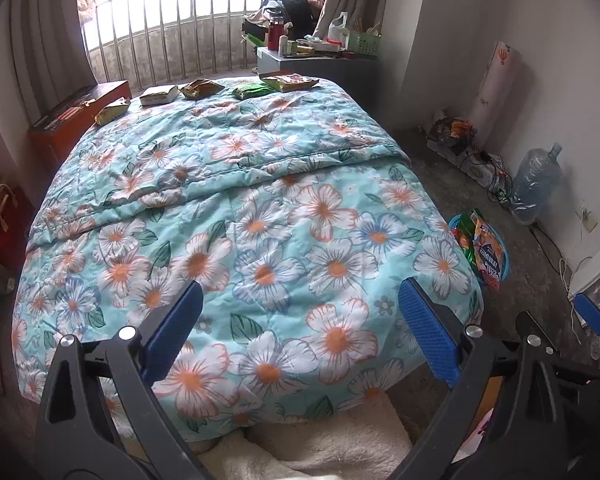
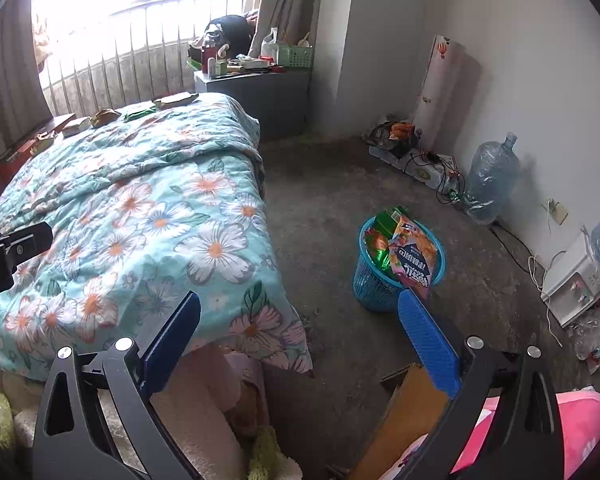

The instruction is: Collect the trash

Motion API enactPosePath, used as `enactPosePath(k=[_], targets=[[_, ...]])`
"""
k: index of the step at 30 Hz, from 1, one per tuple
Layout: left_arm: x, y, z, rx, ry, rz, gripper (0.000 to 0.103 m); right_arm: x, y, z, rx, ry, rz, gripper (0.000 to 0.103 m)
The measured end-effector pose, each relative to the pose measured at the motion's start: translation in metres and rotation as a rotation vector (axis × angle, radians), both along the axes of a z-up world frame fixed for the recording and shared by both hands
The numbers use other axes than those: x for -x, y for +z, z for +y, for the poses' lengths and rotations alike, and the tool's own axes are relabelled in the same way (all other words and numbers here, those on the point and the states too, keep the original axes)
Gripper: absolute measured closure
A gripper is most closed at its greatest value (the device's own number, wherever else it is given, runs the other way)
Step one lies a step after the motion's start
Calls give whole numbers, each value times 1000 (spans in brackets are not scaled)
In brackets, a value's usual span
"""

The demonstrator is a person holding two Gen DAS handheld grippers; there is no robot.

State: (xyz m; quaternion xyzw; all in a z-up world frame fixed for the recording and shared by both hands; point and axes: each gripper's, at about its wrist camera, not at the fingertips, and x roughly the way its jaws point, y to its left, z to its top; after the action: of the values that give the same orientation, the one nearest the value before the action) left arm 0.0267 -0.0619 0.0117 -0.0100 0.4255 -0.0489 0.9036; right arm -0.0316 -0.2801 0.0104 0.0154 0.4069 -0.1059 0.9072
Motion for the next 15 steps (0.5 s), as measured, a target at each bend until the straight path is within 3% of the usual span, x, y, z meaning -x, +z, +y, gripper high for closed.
enactPosePath(k=[15], targets=[[-2, 8, -5, -6, 8, -28, 9, 4, 1, -18, -10, -54, 11, 7]])
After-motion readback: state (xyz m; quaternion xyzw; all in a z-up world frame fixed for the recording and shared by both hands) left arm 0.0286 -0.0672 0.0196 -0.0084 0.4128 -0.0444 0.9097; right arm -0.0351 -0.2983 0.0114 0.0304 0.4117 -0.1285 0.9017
